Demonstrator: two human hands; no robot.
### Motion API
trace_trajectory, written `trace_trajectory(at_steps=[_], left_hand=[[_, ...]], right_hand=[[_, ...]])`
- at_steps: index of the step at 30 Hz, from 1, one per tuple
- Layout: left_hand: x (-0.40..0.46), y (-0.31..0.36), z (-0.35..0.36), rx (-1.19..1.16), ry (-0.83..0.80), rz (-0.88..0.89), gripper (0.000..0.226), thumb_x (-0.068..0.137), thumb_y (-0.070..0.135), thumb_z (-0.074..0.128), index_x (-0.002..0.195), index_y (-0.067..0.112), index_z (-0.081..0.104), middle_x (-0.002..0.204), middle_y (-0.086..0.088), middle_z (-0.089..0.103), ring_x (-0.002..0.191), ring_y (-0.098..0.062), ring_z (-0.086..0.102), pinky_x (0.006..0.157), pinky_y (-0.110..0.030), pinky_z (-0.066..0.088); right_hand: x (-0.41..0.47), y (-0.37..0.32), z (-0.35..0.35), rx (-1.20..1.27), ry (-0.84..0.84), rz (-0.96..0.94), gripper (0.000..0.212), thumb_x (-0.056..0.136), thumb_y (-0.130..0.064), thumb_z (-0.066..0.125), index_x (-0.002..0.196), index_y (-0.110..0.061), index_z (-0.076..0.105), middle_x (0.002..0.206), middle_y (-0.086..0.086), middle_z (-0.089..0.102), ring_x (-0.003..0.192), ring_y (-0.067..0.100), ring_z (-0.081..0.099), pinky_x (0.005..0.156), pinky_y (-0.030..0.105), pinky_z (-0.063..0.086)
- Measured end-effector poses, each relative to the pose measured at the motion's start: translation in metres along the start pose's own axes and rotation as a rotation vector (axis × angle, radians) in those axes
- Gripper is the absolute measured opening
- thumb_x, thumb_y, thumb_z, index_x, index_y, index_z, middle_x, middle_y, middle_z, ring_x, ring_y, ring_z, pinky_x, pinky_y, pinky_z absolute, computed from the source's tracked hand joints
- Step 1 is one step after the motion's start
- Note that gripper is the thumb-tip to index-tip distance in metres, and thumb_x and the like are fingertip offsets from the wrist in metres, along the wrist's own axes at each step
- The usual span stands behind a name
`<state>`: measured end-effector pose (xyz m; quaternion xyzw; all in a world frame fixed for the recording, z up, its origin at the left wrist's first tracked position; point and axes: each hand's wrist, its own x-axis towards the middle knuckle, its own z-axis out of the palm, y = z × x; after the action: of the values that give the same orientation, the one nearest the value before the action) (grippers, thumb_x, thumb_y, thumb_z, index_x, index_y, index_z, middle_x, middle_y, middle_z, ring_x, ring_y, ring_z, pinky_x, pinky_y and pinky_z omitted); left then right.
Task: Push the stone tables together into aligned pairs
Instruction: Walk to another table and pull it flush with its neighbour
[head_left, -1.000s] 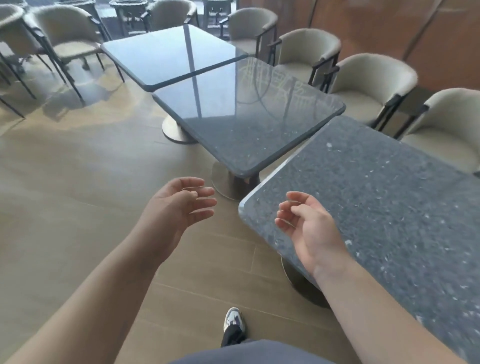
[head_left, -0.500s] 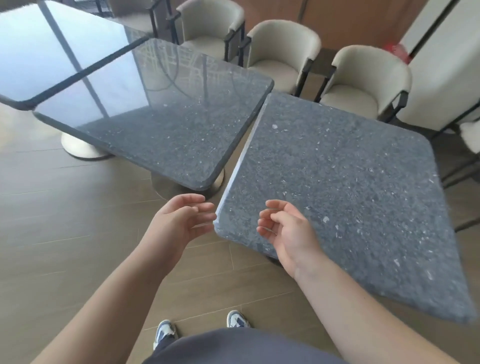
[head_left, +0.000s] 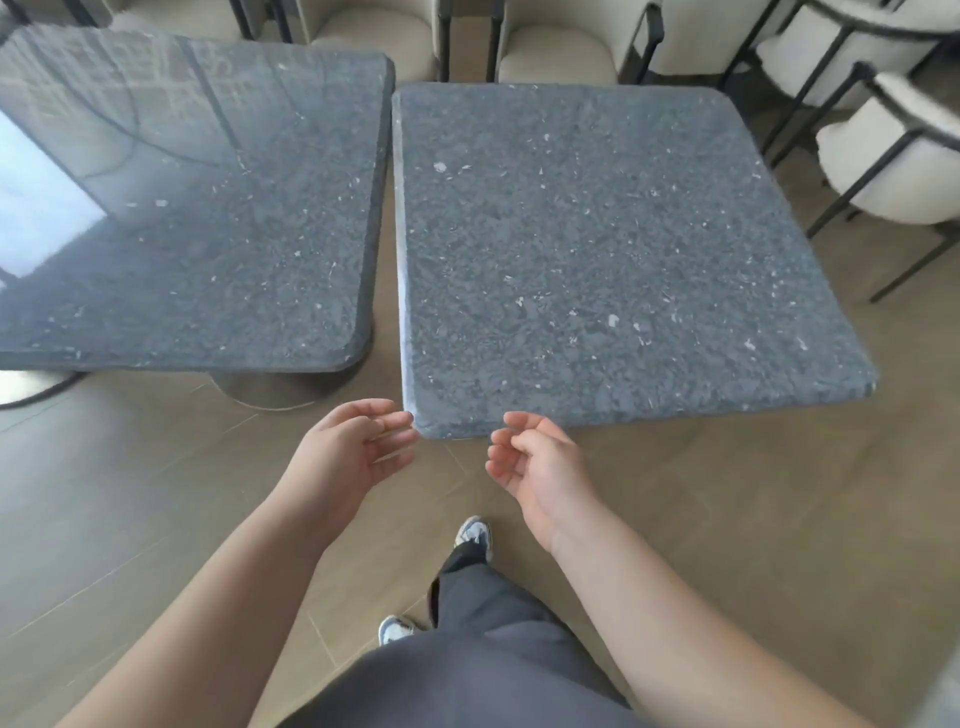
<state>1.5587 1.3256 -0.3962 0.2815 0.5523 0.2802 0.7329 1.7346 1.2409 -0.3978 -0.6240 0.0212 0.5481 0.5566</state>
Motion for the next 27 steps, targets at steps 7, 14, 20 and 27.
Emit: trace_trajectory(at_steps=[7,14,20,27], left_hand=[[0.085,-0.032,0.011,0.082,0.062,-0.274,0.019,0.097,-0.006,0.045,0.107,0.005,0.057,0.094,-0.013,0.070,0.083,-0.028,0.070,0.077,-0.043,0.057],[0.158,-0.059,0.006,0.144,0.199,-0.422,0.009,0.099,0.000,0.049,0.101,0.000,0.058,0.105,-0.017,0.056,0.090,-0.027,0.063,0.085,-0.041,0.055],[0.188,-0.084,-0.003,-0.051,0.272,-0.615,0.065,0.097,0.020,0.064,0.152,0.005,0.033,0.155,-0.018,0.033,0.141,-0.034,0.040,0.112,-0.041,0.040],[0.204,-0.091,0.023,-0.256,0.091,-0.567,0.021,0.103,0.023,0.054,0.118,0.010,0.060,0.130,-0.013,0.066,0.122,-0.026,0.060,0.118,-0.044,0.035]], right_hand=[[0.075,0.022,-0.017,0.065,0.090,0.135,0.028,0.094,0.007,0.036,0.098,-0.009,0.059,0.075,0.006,0.062,0.066,0.018,0.058,0.068,0.031,0.051],[0.151,0.050,-0.026,0.049,0.181,0.395,0.019,0.097,0.002,0.037,0.098,-0.007,0.054,0.084,0.009,0.060,0.071,0.021,0.059,0.070,0.033,0.052],[0.189,0.079,-0.032,0.084,0.184,0.550,0.026,0.099,-0.023,0.059,0.119,-0.007,0.057,0.121,0.014,0.060,0.103,0.025,0.063,0.087,0.038,0.056],[0.210,0.082,-0.016,0.424,0.217,0.440,0.042,0.094,-0.041,0.065,0.127,-0.016,0.058,0.131,0.006,0.062,0.125,0.023,0.056,0.114,0.046,0.038]])
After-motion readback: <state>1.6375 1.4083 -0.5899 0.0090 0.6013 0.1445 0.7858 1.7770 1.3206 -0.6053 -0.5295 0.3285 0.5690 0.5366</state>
